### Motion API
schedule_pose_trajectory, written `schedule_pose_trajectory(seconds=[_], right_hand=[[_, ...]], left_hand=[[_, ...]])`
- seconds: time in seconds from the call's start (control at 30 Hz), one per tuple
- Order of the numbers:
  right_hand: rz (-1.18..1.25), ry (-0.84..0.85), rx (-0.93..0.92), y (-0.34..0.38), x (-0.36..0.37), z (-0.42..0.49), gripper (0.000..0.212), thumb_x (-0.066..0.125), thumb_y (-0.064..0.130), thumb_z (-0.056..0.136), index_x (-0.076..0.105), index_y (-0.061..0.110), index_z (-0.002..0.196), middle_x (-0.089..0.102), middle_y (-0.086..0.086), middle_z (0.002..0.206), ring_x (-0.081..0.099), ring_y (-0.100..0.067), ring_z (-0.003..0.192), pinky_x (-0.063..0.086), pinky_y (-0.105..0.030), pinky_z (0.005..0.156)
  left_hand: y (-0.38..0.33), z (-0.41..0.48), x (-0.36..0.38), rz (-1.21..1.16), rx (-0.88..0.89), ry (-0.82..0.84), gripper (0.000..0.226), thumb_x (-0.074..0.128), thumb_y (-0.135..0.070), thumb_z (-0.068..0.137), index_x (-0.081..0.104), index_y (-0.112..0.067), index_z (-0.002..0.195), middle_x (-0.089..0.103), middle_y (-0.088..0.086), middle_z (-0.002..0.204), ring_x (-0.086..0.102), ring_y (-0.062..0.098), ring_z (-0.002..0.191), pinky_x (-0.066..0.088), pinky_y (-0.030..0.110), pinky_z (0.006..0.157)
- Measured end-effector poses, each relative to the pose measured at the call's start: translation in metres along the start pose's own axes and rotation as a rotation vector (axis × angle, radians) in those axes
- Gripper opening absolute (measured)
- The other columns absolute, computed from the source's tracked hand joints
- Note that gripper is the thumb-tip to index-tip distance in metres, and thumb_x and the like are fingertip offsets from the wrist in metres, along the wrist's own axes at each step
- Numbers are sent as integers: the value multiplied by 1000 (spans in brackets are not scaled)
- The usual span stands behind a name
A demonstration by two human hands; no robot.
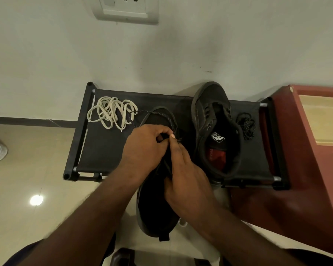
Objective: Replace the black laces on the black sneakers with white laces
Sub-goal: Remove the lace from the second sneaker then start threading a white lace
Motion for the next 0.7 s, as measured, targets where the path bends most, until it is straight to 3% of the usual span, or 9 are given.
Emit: schedule_pose_trajectory(seconds=[0.13, 0.23, 0.33, 0.4, 0.47, 0.57, 0.63, 0.7], right_hand=[[-37, 10, 2, 0, 0, 0, 87, 52, 19, 94, -6, 24, 159, 7, -3, 167, 56, -24, 121, 49, -32, 91], [-53, -10, -3, 1, 0, -1, 85, 51, 18, 94, -2, 23, 160, -1, -1, 168, 53, -22, 124, 46, -30, 97], [18, -88, -35, 4, -2, -2, 82, 55, 12, 87, 16, 16, 159, 19, -3, 164, 34, -19, 134, 33, -32, 113], [197, -184, -61, 6, -5, -4, 75, 56, 12, 82, 34, 17, 154, 38, 1, 153, 31, -11, 137, 32, -33, 117], [556, -271, -27, 8, -18, -6, 64, 62, 7, 83, 49, 27, 142, 54, 10, 135, 45, -2, 130, 41, -26, 109], [1077, -444, 22, 1, -59, -3, 54, 65, -13, 84, 57, 23, 123, 66, 13, 94, 66, -2, 91, 55, -24, 81], [1175, -651, -36, -13, -107, -10, 43, 66, -9, 80, 55, 16, 112, 60, 8, 78, 59, -9, 66, 53, -24, 62], [1183, -804, -46, -34, -139, -20, 38, 69, 6, 73, 47, 6, 104, 52, 2, 71, 46, -12, 51, 43, -28, 52]], left_hand=[[5, 0, 1, -19, -23, -38, 20, 63, -20, 91, 72, -33, 104, 69, -14, 82, 65, 3, 78, 57, 32, 78], [9, 2, -3, -64, -59, -65, 12, 67, -21, 90, 65, -30, 98, 65, -12, 76, 62, 1, 73, 53, 24, 74], [13, 3, -3, -120, -87, -26, 14, 70, -19, 88, 60, -26, 95, 69, -8, 79, 65, 3, 77, 50, 19, 71], [14, 3, -1, -142, -85, 20, 18, 68, -11, 88, 59, -26, 95, 70, -7, 78, 65, 2, 75, 49, 16, 67], [15, 3, 0, -164, -85, 48, 18, 68, -9, 87, 60, -23, 97, 69, -7, 78, 65, 2, 73, 50, 18, 66], [15, 3, 3, -182, -90, 70, 20, 73, -16, 87, 57, -23, 97, 70, -5, 80, 66, 6, 77, 54, 25, 73], [16, 3, 2, -190, -92, 59, 20, 72, -17, 88, 57, -24, 98, 70, -5, 83, 66, 6, 78, 54, 24, 73], [17, 3, 1, -191, -84, 33, 17, 70, -16, 89, 56, -25, 95, 69, -4, 81, 65, 4, 75, 52, 20, 70]])
Point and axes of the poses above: each hand's wrist, its own z-axis towards the middle knuckle, its own x-axis out of the palm, y = z × x, the point moved 9 cm from there along z, towards the middle knuckle
